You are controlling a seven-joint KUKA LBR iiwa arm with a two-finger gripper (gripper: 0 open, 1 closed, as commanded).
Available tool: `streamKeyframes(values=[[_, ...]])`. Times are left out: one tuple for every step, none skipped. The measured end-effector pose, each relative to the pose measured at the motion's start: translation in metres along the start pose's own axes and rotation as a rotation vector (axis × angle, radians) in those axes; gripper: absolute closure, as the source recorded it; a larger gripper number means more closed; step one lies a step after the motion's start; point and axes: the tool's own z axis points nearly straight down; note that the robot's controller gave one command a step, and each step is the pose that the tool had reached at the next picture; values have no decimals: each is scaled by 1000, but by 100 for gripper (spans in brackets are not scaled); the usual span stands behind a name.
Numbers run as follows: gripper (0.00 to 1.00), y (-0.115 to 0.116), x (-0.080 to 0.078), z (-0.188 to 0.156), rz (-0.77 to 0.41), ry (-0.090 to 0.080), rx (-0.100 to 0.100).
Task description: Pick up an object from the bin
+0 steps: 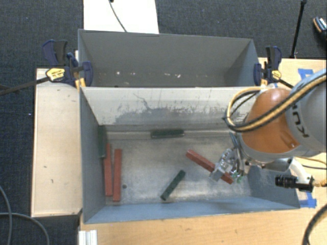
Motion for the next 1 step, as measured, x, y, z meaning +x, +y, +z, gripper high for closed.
streamKeyframes(values=[[100, 1, -1, -49, -8, -1, -1]])
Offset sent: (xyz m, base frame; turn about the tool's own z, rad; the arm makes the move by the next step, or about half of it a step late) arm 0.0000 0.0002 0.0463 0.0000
